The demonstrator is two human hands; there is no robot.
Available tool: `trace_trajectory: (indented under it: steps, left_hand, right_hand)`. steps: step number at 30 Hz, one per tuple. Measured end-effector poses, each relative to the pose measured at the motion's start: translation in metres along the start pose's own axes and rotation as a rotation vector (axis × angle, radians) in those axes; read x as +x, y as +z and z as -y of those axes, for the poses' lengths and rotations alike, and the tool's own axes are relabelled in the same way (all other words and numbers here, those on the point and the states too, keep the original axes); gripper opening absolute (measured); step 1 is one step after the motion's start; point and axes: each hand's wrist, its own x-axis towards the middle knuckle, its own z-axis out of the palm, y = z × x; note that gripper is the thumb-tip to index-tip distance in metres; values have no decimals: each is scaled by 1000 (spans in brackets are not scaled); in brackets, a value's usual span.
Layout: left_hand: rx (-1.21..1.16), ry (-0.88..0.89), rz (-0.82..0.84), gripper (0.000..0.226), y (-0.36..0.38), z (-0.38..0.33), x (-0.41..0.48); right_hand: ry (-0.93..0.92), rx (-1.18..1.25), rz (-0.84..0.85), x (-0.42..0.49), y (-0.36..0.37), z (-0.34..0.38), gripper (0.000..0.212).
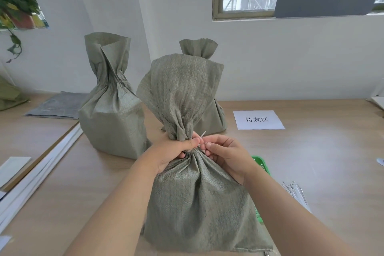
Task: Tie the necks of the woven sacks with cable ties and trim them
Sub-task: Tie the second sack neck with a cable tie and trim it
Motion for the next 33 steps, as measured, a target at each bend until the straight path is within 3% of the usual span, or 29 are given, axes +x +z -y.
trace_trajectory:
  steps: [6, 11, 26, 33]
  left_hand:
    - [88, -16, -62, 27, 2, 0, 2]
    - [106, -23, -77, 21, 2, 0, 4]
    - [179, -76, 14, 14, 5, -7, 2]
    - [212, -103, -23, 17, 9, -9, 4]
  right_hand:
    - [2, -22, -72, 2, 1, -4, 21]
    - [-37, -62, -122, 1, 4, -7, 12]
    - [-123, -136, -117, -1, 4, -15, 19]
    - [-162, -200, -124, -4, 7, -14, 11]
